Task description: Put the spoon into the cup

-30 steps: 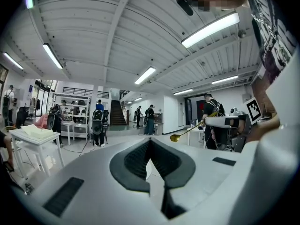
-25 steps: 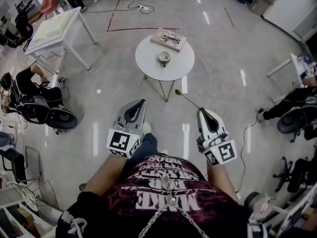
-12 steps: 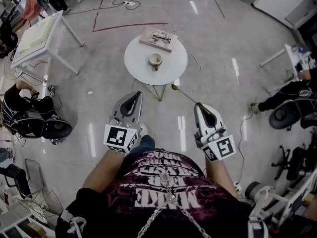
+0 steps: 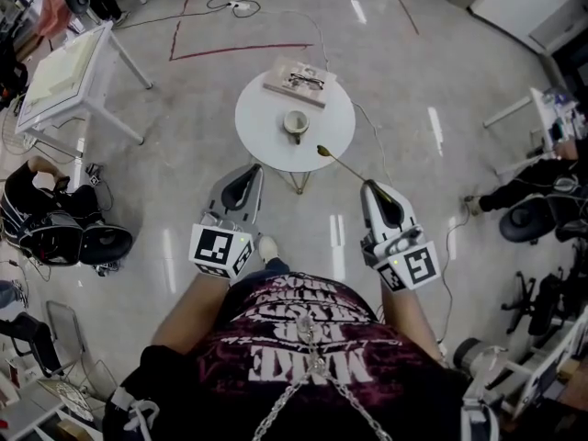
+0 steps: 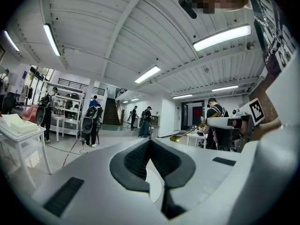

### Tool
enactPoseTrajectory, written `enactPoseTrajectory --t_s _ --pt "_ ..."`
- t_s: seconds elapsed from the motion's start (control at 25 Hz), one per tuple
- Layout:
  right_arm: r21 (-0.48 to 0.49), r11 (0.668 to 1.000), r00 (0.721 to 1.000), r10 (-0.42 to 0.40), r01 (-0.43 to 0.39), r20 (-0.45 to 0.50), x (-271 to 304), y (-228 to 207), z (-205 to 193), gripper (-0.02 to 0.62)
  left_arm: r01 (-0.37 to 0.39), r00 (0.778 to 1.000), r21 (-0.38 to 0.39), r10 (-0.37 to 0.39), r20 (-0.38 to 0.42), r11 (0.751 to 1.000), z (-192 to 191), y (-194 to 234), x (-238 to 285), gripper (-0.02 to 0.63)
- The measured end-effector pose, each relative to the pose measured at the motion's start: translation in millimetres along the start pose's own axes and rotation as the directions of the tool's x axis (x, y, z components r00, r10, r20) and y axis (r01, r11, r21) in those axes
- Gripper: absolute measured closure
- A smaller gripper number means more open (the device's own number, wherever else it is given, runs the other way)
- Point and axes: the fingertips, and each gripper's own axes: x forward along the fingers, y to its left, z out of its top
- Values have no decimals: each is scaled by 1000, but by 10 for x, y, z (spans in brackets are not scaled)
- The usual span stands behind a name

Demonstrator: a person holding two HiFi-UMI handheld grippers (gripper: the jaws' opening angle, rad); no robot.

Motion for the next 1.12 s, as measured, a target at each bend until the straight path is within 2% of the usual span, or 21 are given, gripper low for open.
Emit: enactPoseTrajectory --t_s 0.56,0.92,1.12 --pt "-26 998 998 -53 52 -35 682 -32 -95 560 27 1000 -31 -27 7 999 6 601 295 580" --pt "-44 994 993 -106 104 -43 831 -19 -130 560 34 999 -47 -33 25 998 17 843 341 580" --pt "-58 992 993 -118 116 -31 780 2 -37 560 48 998 -55 -46 38 997 69 798 335 580"
